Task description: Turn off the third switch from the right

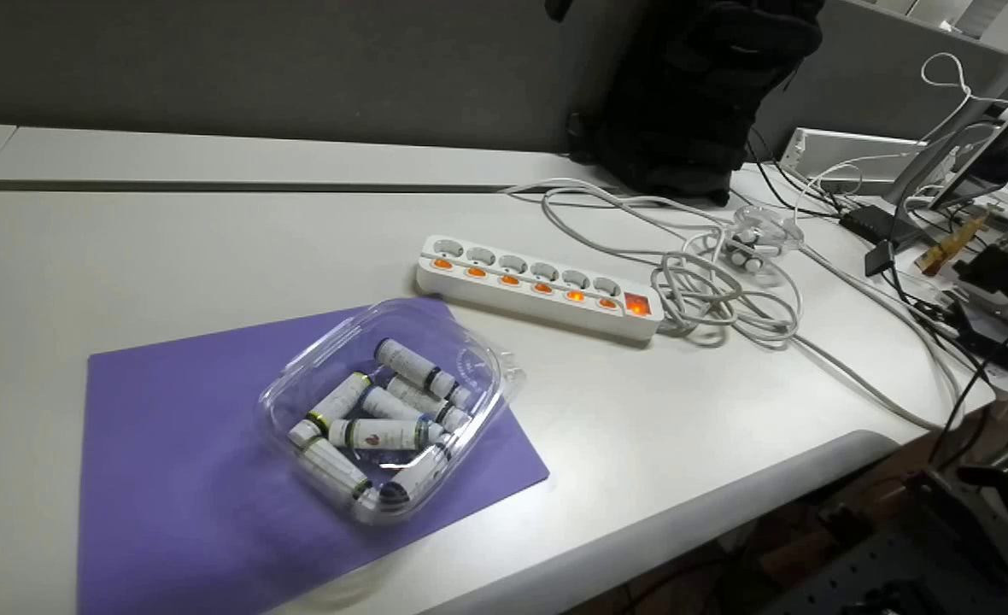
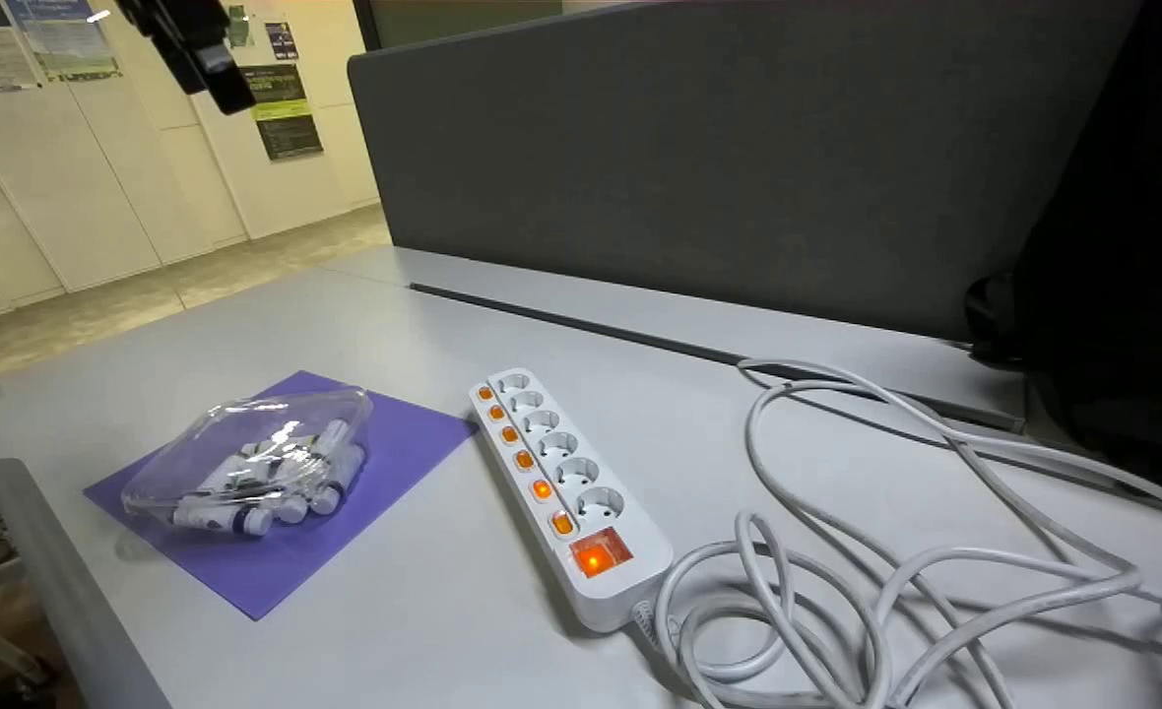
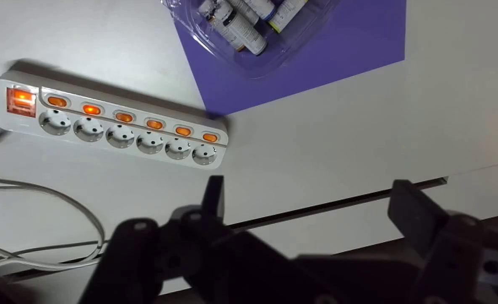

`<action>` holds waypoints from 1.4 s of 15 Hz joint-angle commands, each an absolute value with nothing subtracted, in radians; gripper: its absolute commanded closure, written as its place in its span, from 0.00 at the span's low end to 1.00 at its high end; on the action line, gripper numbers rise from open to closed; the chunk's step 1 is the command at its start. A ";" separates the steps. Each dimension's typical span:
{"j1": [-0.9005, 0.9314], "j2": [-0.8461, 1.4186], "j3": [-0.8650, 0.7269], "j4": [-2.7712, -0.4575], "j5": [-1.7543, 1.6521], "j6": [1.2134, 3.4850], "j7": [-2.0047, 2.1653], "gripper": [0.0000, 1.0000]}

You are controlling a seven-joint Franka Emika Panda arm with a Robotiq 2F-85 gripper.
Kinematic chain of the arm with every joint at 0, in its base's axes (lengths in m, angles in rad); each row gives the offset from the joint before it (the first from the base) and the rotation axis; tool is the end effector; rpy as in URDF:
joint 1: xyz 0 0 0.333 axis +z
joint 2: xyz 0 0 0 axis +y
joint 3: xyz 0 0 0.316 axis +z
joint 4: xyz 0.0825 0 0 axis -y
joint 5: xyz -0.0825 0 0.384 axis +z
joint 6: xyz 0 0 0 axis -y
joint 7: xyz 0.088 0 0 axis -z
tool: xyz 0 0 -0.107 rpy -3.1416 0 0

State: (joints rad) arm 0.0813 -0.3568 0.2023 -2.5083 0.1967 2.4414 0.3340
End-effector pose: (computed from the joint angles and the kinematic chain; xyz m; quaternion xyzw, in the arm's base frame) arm 0.4305 0.1275 0.4356 -0.9848 0.0914 -0.1247 0.0794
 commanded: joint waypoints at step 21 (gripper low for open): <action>-0.039 0.150 0.000 -2.379 0.059 2.681 0.346 0.00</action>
State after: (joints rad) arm -0.0609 0.0700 0.0260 -2.4455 0.0890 2.6805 0.3366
